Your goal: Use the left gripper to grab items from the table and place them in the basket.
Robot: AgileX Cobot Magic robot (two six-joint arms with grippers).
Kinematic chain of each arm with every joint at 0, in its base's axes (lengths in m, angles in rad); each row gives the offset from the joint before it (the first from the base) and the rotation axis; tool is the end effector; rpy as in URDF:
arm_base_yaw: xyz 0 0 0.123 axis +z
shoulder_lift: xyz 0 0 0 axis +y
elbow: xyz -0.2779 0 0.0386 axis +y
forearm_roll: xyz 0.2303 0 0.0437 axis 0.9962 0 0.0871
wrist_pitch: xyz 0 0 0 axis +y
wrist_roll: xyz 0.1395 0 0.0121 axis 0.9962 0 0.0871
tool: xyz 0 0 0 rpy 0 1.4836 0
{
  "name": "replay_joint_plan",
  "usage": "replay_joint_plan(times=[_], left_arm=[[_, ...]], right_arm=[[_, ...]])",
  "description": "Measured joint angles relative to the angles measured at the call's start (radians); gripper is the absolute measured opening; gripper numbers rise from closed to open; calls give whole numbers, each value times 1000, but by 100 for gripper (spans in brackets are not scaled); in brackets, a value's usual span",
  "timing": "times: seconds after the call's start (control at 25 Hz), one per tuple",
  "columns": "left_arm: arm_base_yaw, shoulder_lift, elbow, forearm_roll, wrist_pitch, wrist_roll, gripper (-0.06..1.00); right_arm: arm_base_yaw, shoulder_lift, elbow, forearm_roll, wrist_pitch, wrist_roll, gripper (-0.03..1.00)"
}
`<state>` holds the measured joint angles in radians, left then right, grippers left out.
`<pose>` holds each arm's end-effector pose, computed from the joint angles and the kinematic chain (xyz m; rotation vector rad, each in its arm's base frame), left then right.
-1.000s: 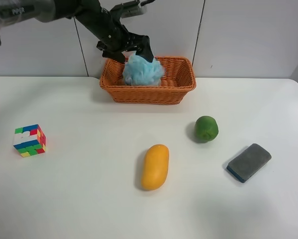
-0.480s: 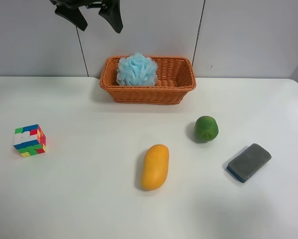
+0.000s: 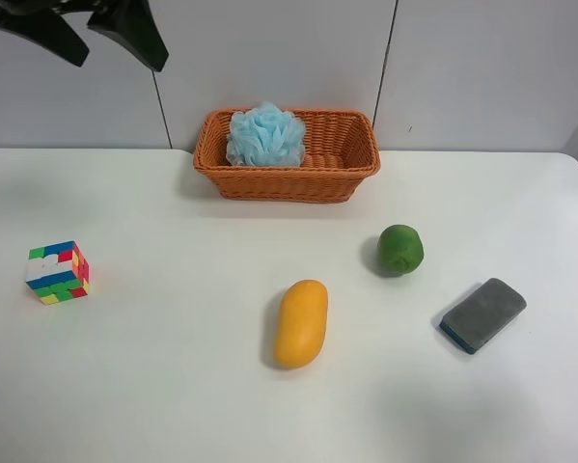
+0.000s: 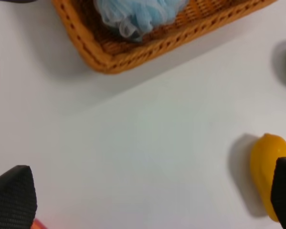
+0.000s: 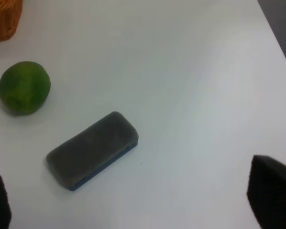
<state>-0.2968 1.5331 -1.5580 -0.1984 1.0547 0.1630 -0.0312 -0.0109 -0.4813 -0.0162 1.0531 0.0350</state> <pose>0.3173 -0.1222 0.3406 0.5211 2.4578 -0.3115 0.0285 -0.0029 0.2420 0.0683 2.0433 -0.0170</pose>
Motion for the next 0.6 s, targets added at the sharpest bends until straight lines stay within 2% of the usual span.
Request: replay_joint_plan(times=[0.12,0.28,0.44,0.6], left_arm=[[0,-176,173,0,-60,0,97],[0,-387,349,19,-65,0,97],[0,-575,467,44,-24,-1,97],[0,-739,542,69,61,-9,97]], right_arm=[[0,0,0,0,0,0,99],[0,0,0,0,0,0,99],[0,0,0,0,0,0,99],[0,0,0,0,0,0,99]])
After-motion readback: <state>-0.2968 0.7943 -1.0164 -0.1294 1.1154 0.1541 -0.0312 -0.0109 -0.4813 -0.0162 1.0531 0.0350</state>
